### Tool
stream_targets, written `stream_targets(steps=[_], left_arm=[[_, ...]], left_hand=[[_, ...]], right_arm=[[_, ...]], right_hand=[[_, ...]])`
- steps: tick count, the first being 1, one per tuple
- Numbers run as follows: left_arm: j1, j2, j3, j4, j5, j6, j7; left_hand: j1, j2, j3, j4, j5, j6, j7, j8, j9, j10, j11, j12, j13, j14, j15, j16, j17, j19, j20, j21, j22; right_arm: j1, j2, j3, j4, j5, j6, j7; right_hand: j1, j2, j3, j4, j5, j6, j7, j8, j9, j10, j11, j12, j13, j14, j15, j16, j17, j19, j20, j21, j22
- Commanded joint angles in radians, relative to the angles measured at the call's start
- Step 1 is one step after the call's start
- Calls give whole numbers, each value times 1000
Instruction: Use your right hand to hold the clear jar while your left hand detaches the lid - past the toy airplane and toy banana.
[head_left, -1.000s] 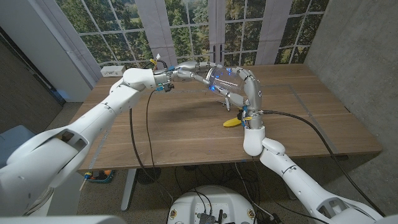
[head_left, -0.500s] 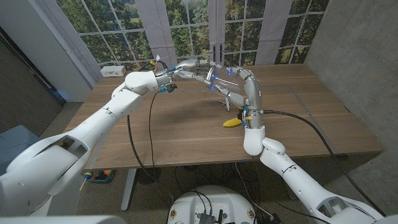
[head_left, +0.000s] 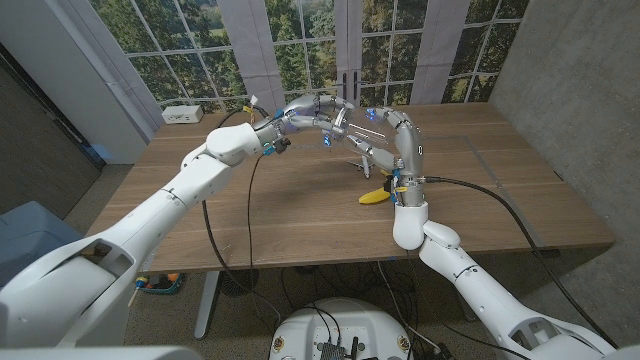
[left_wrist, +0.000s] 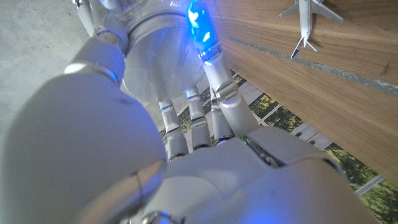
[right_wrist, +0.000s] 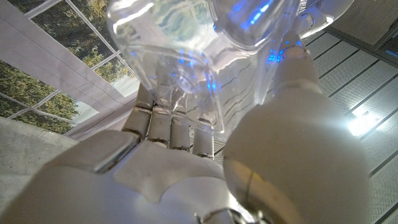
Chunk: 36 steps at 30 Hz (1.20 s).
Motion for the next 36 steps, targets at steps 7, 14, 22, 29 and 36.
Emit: stream_targets(steps=[7,14,22,29,36], left_arm=[[20,35,-37,-140,-230,433,135],[-67,51,-2,-110,-321,622,59],[-148,47,44,-40,-354,705,-61],[-164,16,37,38,-428,735,-146],[-129,-9,15,74,-427,609,-198]], left_hand=[[-137,296,79,83,-15,383,300,-17,176,644,-38,55,-59,537,-440,26,0,42,12,36,-2],[-286,314,90,168,-22,451,296,-28,166,708,-24,54,-52,545,-420,101,1,65,26,57,-4],[-458,293,76,263,-12,495,296,-40,153,748,9,43,-45,542,-391,159,-14,84,39,71,-9],[-583,288,63,332,-1,505,298,-59,146,733,42,23,-42,535,-358,174,-25,81,65,66,-14],[-657,238,100,268,-2,424,299,-128,153,637,76,-73,-92,446,-343,92,-28,26,98,27,-9]], right_arm=[[-19,42,59,4,-74,42,-2],[-23,47,66,0,-84,45,-2],[-29,46,68,-6,-82,42,-2],[-29,39,63,-8,-70,38,-2],[-20,26,46,-4,-28,27,-2]], right_hand=[[88,85,103,87,4,283,-273,3,5,412,-403,-6,22,275,-424,4,5,-128,-234,1,2],[87,84,103,87,4,284,-273,2,5,411,-402,-7,25,274,-423,2,5,-128,-234,2,2],[88,84,105,87,4,284,-273,1,5,414,-403,-12,24,275,-424,1,5,-129,-235,2,2],[87,84,105,87,3,285,-274,0,5,413,-402,-13,26,276,-424,1,5,-128,-235,2,2],[88,85,106,87,3,285,-274,0,5,414,-402,-14,27,276,-424,0,5,-130,-235,2,2]])
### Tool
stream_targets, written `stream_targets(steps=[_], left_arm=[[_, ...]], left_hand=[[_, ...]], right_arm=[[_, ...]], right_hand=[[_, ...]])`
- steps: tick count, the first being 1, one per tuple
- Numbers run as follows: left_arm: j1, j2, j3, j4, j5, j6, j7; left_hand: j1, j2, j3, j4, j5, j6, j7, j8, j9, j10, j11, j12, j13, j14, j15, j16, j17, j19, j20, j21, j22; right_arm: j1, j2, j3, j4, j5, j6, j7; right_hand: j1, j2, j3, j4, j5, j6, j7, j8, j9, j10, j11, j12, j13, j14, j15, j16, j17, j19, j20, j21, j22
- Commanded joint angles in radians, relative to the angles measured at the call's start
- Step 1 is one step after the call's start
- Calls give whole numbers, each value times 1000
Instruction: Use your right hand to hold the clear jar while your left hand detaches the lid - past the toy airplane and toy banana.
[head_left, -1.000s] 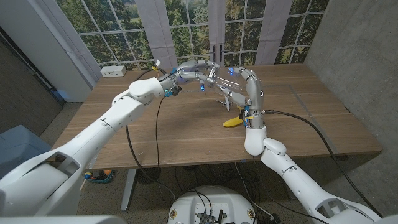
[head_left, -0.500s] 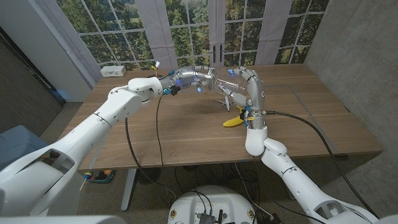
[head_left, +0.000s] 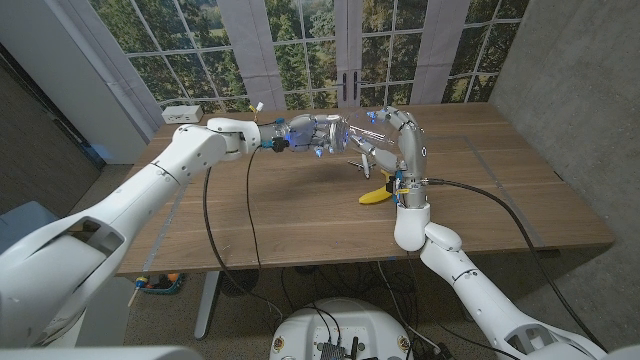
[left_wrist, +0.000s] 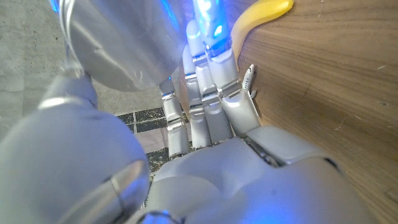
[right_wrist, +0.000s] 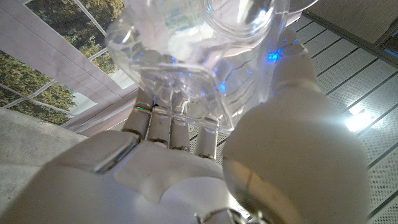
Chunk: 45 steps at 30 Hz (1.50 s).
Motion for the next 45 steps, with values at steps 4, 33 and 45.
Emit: stream_targets(steps=[4,33,45], left_arm=[[41,-60,-41,89,-97,-113,-132],[294,-63,-135,-120,91,-508,293],[304,-64,-134,-98,100,-593,236]], left_hand=[[-90,11,134,-153,-20,-82,30,-97,12,13,34,-141,-93,-23,-102,-150,1,-92,30,-49,6],[-345,-82,173,-263,-24,-407,-61,-339,-11,-432,-19,-280,-53,-481,-21,-354,17,-412,201,-333,2],[-349,-96,188,-279,-28,-733,-230,-363,-185,-896,-91,-285,-114,-993,48,-359,15,-956,252,-616,7]], right_arm=[[7,-20,-21,3,66,-24,3],[26,-136,-162,-49,288,-69,3],[29,-166,-194,-68,340,-81,3]], right_hand=[[88,84,100,93,3,196,-184,5,6,417,-402,1,4,276,-424,4,6,-124,-240,-1,1],[88,84,103,93,3,196,-184,2,6,417,-402,-5,10,277,-424,2,7,-122,-241,0,2],[86,84,103,93,2,196,-183,1,7,421,-401,-9,9,277,-424,1,6,-122,-241,1,2]])
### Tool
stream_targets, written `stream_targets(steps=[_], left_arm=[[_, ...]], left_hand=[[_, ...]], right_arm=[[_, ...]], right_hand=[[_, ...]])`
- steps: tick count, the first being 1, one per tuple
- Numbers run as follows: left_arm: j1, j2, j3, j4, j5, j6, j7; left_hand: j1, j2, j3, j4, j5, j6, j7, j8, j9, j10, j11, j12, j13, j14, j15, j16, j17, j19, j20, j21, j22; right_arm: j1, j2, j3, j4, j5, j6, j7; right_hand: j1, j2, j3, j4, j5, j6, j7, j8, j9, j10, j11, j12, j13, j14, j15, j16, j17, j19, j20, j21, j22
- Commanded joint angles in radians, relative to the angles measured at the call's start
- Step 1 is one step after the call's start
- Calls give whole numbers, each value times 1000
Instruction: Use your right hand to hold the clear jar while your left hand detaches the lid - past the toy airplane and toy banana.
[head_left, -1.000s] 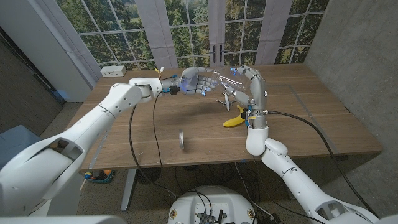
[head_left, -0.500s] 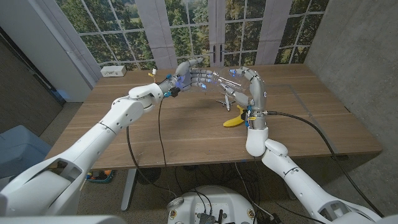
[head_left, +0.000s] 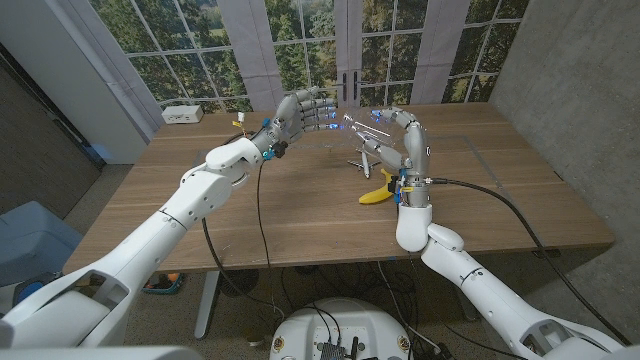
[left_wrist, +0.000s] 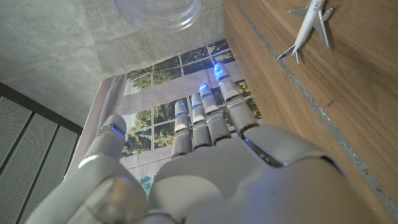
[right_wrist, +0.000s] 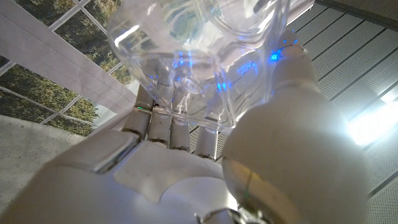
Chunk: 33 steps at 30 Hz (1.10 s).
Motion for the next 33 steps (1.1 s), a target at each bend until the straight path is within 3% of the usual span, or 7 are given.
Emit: stream_targets(steps=[1,5,8,13,25,33], left_arm=[[22,3,-2,7,20,-97,-33],[22,2,0,16,22,-121,-53],[23,-4,1,28,33,-152,-62],[17,-17,5,58,51,-210,-90],[-18,-51,22,158,114,-363,-163],[-28,-55,30,188,177,-424,-147]], left_hand=[[13,-6,0,-5,-5,-83,-58,1,-62,-121,-21,3,-19,-140,10,-8,0,-135,-5,-34,3],[12,-2,-7,-4,-5,-143,-104,1,-114,-217,-50,1,-32,-240,9,-8,-4,-243,-17,-38,0],[9,1,-11,-3,-5,-163,-124,3,-134,-275,-79,-2,-37,-304,12,-10,-5,-318,-31,-42,-2],[1,3,-18,-1,-4,-188,-150,3,-147,-337,-103,0,-42,-394,0,-12,-7,-408,-56,-42,-4],[-8,10,-25,-1,-1,-223,-195,2,-153,-397,-131,2,-46,-491,-65,-11,-11,-496,-95,-39,-6],[-9,12,-26,-1,-1,-227,-207,2,-153,-411,-140,1,-47,-504,-77,-9,-11,-507,-106,-37,-6]], right_arm=[[7,-43,-49,-23,72,-17,-1],[9,-54,-61,-29,86,-26,-1],[9,-65,-69,-37,98,-35,6],[4,-81,-78,-59,119,-57,31],[-28,-110,-72,-131,205,-117,144],[-56,-131,-58,-195,274,-186,262]], right_hand=[[86,84,102,94,5,185,-170,4,6,411,-401,2,4,277,-424,6,5,-122,-240,1,1],[87,83,102,94,5,186,-170,4,6,411,-401,-1,3,278,-424,6,5,-121,-241,1,1],[87,83,103,93,5,187,-170,4,6,412,-401,-2,3,278,-424,5,5,-121,-240,1,1],[87,82,103,93,5,189,-170,4,6,411,-401,0,8,278,-424,5,5,-120,-241,2,1],[86,80,103,93,6,189,-171,3,6,413,-402,-3,10,279,-424,4,5,-117,-240,3,1],[86,80,104,93,7,192,-169,3,6,413,-402,-5,13,278,-424,3,5,-112,-237,5,1]])
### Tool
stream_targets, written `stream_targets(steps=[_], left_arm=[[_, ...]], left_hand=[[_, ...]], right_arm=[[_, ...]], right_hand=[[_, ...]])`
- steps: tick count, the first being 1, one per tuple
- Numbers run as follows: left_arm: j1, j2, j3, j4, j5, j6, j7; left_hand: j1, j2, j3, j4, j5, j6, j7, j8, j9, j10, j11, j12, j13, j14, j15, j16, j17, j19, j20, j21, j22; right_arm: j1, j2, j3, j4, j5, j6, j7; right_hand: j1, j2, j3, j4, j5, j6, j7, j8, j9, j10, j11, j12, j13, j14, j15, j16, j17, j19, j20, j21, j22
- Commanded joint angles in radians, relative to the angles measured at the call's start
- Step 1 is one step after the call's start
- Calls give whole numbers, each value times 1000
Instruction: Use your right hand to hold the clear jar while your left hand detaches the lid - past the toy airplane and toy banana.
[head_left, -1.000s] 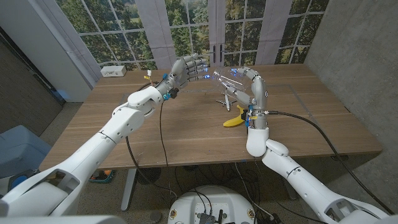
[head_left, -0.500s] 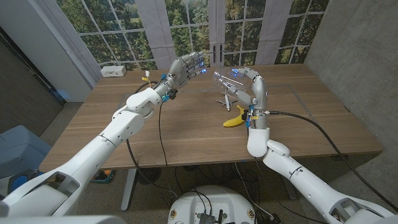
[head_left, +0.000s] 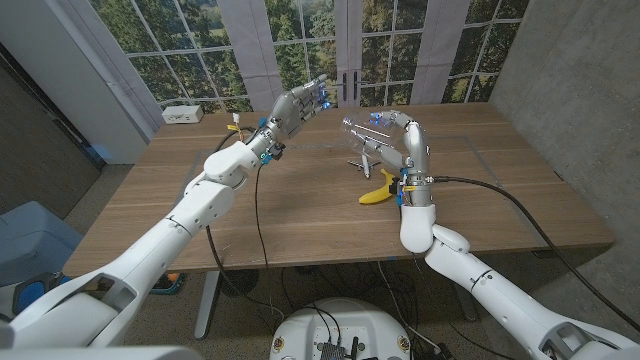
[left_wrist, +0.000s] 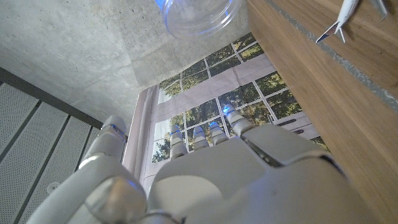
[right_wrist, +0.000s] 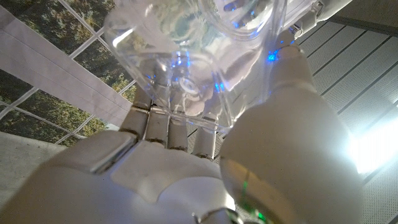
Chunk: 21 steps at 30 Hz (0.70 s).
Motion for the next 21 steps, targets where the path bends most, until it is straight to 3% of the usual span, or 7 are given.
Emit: stream_targets(steps=[1,21], left_arm=[[-19,-16,12,61,71,-111,-14],[-28,-18,15,97,148,-222,1]], left_hand=[[-3,5,-3,-2,-1,-3,-9,2,1,-13,-5,1,3,-10,-6,2,4,-12,0,4,1],[-1,15,-1,-3,0,-19,-18,1,0,-46,-18,1,2,-30,-17,5,3,-33,-10,6,1]], right_arm=[[-38,-33,15,-87,97,-87,150],[-83,-111,32,-274,221,-342,442]], right_hand=[[86,80,105,93,6,191,-169,6,6,413,-402,2,6,278,-424,2,5,-114,-237,5,1],[91,81,107,92,6,184,-162,1,8,412,-395,-4,9,273,-423,-3,5,-96,-230,11,0]])
